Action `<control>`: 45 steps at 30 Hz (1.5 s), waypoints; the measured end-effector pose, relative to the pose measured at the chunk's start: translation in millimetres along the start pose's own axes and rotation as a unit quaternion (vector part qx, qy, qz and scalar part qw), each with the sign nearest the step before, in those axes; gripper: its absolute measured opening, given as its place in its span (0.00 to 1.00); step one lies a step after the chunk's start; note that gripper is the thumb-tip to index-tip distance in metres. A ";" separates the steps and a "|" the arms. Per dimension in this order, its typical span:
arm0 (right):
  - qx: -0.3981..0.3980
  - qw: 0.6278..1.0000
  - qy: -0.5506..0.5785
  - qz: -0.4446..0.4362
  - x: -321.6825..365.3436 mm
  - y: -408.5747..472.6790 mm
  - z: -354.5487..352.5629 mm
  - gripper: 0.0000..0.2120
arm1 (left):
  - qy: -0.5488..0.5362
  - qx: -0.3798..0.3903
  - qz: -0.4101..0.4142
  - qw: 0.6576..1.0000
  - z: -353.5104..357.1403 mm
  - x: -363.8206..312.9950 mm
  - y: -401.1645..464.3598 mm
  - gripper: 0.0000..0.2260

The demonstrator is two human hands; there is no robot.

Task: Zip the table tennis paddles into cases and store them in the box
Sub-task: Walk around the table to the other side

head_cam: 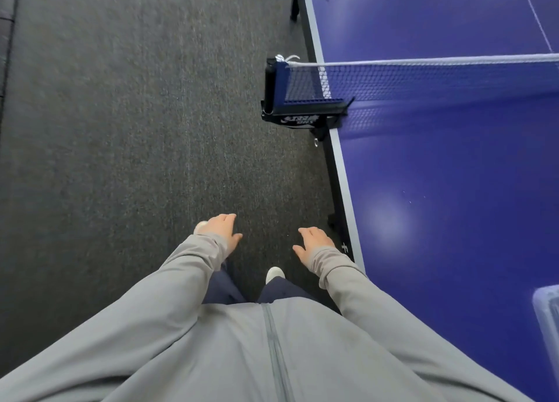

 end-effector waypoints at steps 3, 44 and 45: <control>0.000 1.000 0.001 0.017 33.8 29.8 -20.7 0.25 | 0.024 0.001 0.011 1.000 -30.1 29.4 30.7 0.24; 0.002 0.989 0.102 0.108 277.1 411.2 -422.9 0.22 | 0.104 0.023 0.014 0.994 -530.0 169.3 455.0 0.24; 0.004 0.989 0.099 0.111 278.3 421.1 -433.1 0.21 | 0.101 0.025 0.016 0.995 -540.7 167.6 467.6 0.24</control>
Point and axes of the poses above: each hand's wrist, its own y-axis towards the middle knuckle, its own z-axis out of the palm, x = y × z, the point moved 10 cm from there along y, towards the middle knuckle, and after that the axes turned 5 degrees about y, right-handed, at the moved point
